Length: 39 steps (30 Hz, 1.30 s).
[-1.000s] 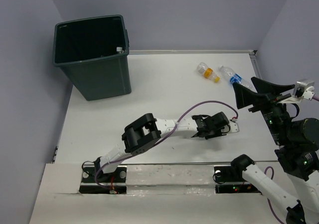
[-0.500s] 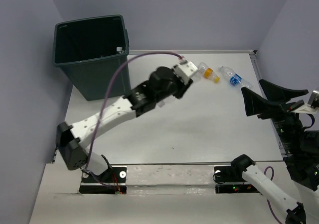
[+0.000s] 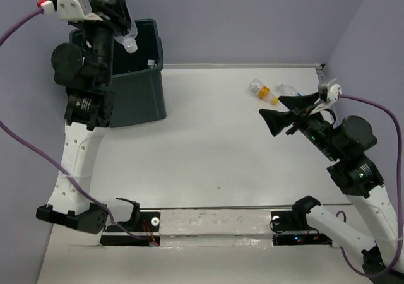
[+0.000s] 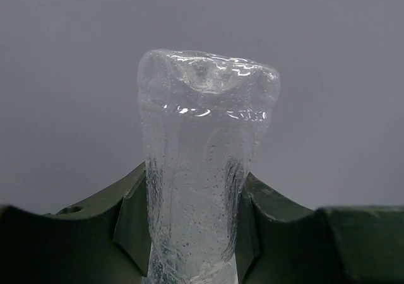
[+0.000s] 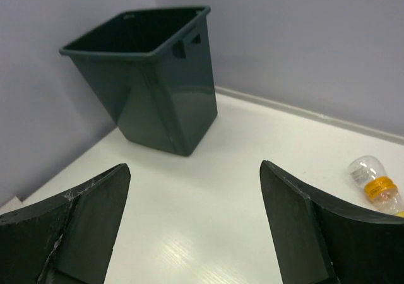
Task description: Put the plastic bottles in the bin
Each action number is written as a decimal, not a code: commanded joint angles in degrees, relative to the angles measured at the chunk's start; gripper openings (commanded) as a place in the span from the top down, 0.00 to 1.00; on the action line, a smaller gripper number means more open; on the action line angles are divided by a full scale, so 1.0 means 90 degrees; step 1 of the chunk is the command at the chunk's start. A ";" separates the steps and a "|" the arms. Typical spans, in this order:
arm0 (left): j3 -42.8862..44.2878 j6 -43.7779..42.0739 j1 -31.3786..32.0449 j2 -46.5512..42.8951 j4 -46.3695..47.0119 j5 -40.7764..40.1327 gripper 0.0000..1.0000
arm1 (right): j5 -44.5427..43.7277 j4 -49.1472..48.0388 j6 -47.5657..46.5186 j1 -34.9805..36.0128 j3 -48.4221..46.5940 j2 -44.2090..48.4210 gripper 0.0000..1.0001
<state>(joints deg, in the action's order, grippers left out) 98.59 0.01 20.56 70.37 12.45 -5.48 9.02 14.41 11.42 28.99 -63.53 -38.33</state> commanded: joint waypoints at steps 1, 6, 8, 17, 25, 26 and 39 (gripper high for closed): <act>0.0900 0.0681 -0.1013 0.1330 0.0043 -0.0748 0.63 | 0.0385 -0.0400 -0.0331 0.0021 0.0095 -0.0379 0.12; 0.1116 0.1179 -0.1901 0.2228 0.0170 -0.1140 0.62 | -0.0171 -0.0488 -0.0448 0.0021 0.0106 -0.1004 0.12; 0.1077 0.1356 -0.2020 0.2347 0.0101 -0.1159 0.30 | -0.0377 -0.0440 -0.0468 0.0021 0.0028 -0.1308 0.12; 0.0531 0.2243 -0.2079 0.1247 -0.0552 -0.0450 0.01 | -0.2009 0.0233 -0.1600 -0.0271 -0.0937 -0.3872 0.05; -0.2484 0.3260 -0.1358 -0.1361 -0.0485 0.1281 0.01 | -0.1227 0.0566 -0.2157 -0.1355 -0.2449 -0.6091 0.03; -0.2777 0.3251 -0.1231 -0.1625 -0.0485 0.1437 0.01 | -0.1197 0.0634 -0.2206 -0.1501 -0.2598 -0.6335 0.03; -0.6090 0.2617 -0.0399 -0.5162 -0.2944 0.3323 0.01 | -0.1060 0.1698 -0.3837 -0.1903 -0.5947 -0.9870 0.04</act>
<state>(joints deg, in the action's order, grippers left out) 45.80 26.09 16.84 28.97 -6.87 18.28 -1.69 24.32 -16.47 11.68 -107.98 -122.58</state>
